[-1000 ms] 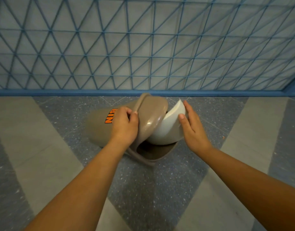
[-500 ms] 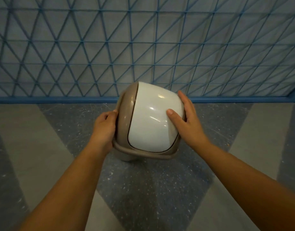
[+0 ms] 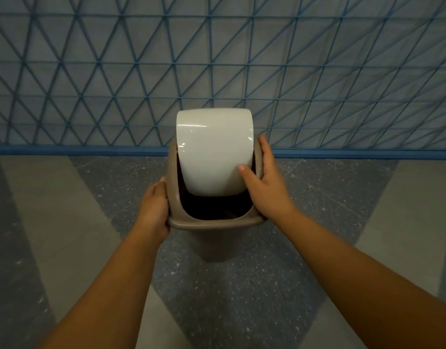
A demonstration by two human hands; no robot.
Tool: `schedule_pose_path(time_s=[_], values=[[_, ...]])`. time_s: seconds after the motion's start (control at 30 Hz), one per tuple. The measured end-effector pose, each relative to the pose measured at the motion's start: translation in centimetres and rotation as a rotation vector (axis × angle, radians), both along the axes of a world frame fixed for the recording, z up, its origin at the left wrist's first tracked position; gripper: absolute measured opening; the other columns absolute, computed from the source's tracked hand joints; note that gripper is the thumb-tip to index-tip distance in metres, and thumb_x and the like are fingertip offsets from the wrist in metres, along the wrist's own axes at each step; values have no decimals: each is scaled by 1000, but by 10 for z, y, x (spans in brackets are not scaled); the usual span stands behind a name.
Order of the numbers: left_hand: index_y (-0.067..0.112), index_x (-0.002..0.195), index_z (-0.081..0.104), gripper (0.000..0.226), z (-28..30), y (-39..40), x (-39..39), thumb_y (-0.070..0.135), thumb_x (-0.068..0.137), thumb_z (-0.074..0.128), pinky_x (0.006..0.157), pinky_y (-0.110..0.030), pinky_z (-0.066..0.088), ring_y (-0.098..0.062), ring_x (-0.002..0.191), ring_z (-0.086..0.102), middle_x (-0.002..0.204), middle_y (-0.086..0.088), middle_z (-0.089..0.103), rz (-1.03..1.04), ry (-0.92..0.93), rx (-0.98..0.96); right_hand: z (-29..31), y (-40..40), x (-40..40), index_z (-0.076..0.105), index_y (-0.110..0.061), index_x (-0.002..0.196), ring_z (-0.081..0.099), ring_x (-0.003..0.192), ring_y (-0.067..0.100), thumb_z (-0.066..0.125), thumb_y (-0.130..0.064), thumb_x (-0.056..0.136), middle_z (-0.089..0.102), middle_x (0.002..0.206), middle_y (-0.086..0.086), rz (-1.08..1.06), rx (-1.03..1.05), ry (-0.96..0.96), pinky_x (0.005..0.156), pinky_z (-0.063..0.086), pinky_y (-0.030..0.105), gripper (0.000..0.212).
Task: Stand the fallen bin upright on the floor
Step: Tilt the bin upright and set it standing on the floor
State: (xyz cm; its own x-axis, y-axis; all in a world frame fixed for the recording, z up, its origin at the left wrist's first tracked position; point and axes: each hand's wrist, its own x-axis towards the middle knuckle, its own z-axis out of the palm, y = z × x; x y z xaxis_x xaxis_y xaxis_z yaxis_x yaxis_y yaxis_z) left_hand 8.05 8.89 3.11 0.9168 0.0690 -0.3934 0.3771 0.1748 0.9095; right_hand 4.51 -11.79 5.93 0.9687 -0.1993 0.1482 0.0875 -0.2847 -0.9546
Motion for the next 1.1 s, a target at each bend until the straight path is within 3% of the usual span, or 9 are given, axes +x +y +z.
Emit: schedule_pose_path(time_s=[0.1, 0.27, 0.33, 0.43, 0.5, 0.63, 0.73, 0.87, 1.1], values=[[13, 123, 60, 42, 0, 1, 4, 37, 90, 50, 96, -51, 50, -32, 108, 64, 117, -15, 68, 10, 32, 4, 0, 1, 3, 10, -38, 148, 29, 134, 10, 57, -35, 89, 25, 155, -7, -8, 7, 4, 112, 30, 39, 75], [22, 116, 65, 40, 4, 5, 2, 46, 90, 47, 87, -47, 54, -26, 103, 67, 110, -8, 72, -31, 56, 7, 5, -7, -4, 6, -42, 147, 26, 129, 1, 58, -45, 86, 24, 143, -23, 79, -6, 41, 101, 28, 24, 80], [24, 110, 66, 44, 4, 13, 2, 53, 91, 39, 76, -41, 54, -24, 98, 66, 105, -4, 73, -70, 112, -3, 5, -13, -12, 9, -42, 147, 27, 134, 2, 54, -51, 86, 23, 148, -22, 118, -10, 53, 106, 28, 27, 77], [20, 110, 64, 34, 13, 40, 2, 41, 94, 42, 67, -39, 53, -26, 96, 65, 107, -8, 70, -240, 164, 67, -2, -27, -29, 18, -41, 146, 33, 133, 1, 49, -58, 82, 29, 150, -17, 146, 27, 97, 110, 31, 32, 73], [21, 109, 67, 27, 24, 60, 1, 32, 86, 56, 67, -37, 57, -27, 94, 71, 103, -8, 75, -398, 156, 91, -11, -36, -44, 21, -43, 144, 40, 125, -2, 54, -51, 83, 32, 149, -13, 141, 17, 178, 104, 38, 28, 70], [21, 109, 66, 44, 42, 75, 1, 23, 66, 73, 64, -32, 60, -25, 89, 74, 100, -9, 77, -592, 177, 117, -26, -39, -62, 23, -35, 147, 56, 112, 8, 63, -24, 86, 48, 135, -4, 151, 47, 288, 78, 51, 16, 74], [12, 107, 61, 33, 42, 66, -1, 5, 75, 68, 60, -29, 60, -23, 76, 75, 87, -14, 77, -622, 235, 160, -26, -36, -62, 35, -27, 144, 68, 93, 13, 60, -17, 88, 66, 110, 3, 51, 238, 333, 69, 57, 21, 62], [4, 99, 58, 20, 40, 55, -4, -5, 81, 59, 58, -29, 60, -23, 70, 75, 77, -17, 75, -614, 271, 122, -27, -34, -60, 43, -20, 140, 70, 75, 14, 53, -11, 92, 67, 97, 15, 22, 497, 386, 68, 57, 27, 50], [4, 107, 52, 26, 42, 36, -7, -5, 83, 57, 61, -31, 61, -24, 72, 74, 78, -18, 75, -613, 271, 105, -32, -37, -59, 55, -17, 130, 64, 67, 15, 45, -7, 94, 69, 83, 8, -98, 594, 344, 61, 57, 29, 39]])
